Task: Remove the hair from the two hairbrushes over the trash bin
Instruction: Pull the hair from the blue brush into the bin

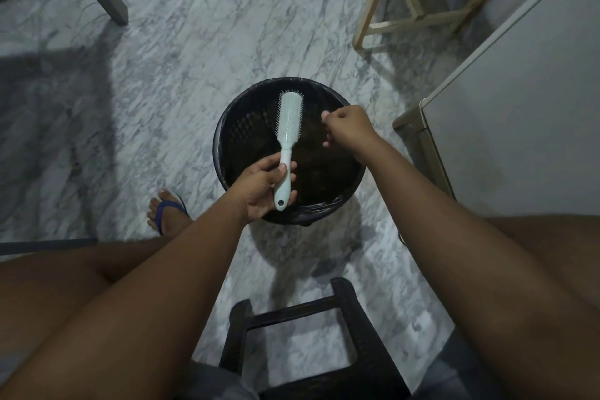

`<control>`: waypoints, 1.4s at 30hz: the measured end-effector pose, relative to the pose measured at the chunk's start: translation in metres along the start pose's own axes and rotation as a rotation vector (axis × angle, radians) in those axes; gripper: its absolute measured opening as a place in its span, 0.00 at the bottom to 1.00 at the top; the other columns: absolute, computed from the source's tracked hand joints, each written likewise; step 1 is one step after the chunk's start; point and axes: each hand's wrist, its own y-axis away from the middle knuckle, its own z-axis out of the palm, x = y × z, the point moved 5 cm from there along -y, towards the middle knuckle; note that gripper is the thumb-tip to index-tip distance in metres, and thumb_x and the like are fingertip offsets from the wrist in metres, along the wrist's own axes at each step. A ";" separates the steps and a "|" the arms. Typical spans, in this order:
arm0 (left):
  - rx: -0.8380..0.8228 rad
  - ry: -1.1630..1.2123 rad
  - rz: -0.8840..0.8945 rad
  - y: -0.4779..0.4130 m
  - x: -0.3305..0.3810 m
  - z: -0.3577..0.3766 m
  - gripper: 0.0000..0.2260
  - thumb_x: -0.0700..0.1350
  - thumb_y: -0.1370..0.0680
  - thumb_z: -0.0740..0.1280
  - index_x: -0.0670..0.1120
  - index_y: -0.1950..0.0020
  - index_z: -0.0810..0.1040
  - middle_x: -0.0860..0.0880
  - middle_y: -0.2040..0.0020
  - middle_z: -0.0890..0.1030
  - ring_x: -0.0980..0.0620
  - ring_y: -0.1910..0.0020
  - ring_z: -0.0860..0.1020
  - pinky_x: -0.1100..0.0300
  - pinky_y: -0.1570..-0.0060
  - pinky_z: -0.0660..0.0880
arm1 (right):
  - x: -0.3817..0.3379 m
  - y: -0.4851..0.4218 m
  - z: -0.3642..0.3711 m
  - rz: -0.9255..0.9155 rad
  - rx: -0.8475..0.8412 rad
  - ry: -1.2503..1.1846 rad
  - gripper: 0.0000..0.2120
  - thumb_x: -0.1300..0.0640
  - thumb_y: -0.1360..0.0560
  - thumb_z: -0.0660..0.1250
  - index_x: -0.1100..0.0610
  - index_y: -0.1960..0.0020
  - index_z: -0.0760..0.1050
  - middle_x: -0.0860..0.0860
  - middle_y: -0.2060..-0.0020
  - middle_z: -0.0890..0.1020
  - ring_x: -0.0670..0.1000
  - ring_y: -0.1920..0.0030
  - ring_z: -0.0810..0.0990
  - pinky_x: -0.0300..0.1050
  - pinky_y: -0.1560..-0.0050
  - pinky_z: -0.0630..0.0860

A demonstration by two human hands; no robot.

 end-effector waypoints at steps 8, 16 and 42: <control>-0.094 -0.011 -0.049 0.007 0.001 0.003 0.17 0.35 0.19 0.63 0.45 0.30 0.74 0.47 0.46 0.81 0.51 0.53 0.78 0.50 0.59 0.80 | -0.006 0.000 0.026 -0.296 -0.203 0.336 0.32 0.58 0.30 0.76 0.56 0.28 0.70 0.50 0.39 0.79 0.49 0.50 0.82 0.46 0.46 0.80; -0.058 0.023 -0.011 0.007 0.009 -0.002 0.16 0.36 0.19 0.63 0.44 0.31 0.74 0.47 0.47 0.81 0.52 0.55 0.79 0.51 0.59 0.80 | -0.011 0.003 0.017 -0.276 -0.074 0.329 0.20 0.52 0.16 0.56 0.56 0.61 0.78 0.47 0.73 0.74 0.45 0.71 0.72 0.40 0.65 0.68; -0.020 0.018 -0.009 0.013 0.011 -0.012 0.16 0.36 0.19 0.62 0.44 0.30 0.74 0.47 0.46 0.80 0.52 0.53 0.79 0.51 0.58 0.81 | -0.017 0.002 0.013 -0.163 -0.118 0.499 0.23 0.68 0.27 0.66 0.58 0.32 0.76 0.55 0.35 0.80 0.53 0.35 0.79 0.45 0.32 0.73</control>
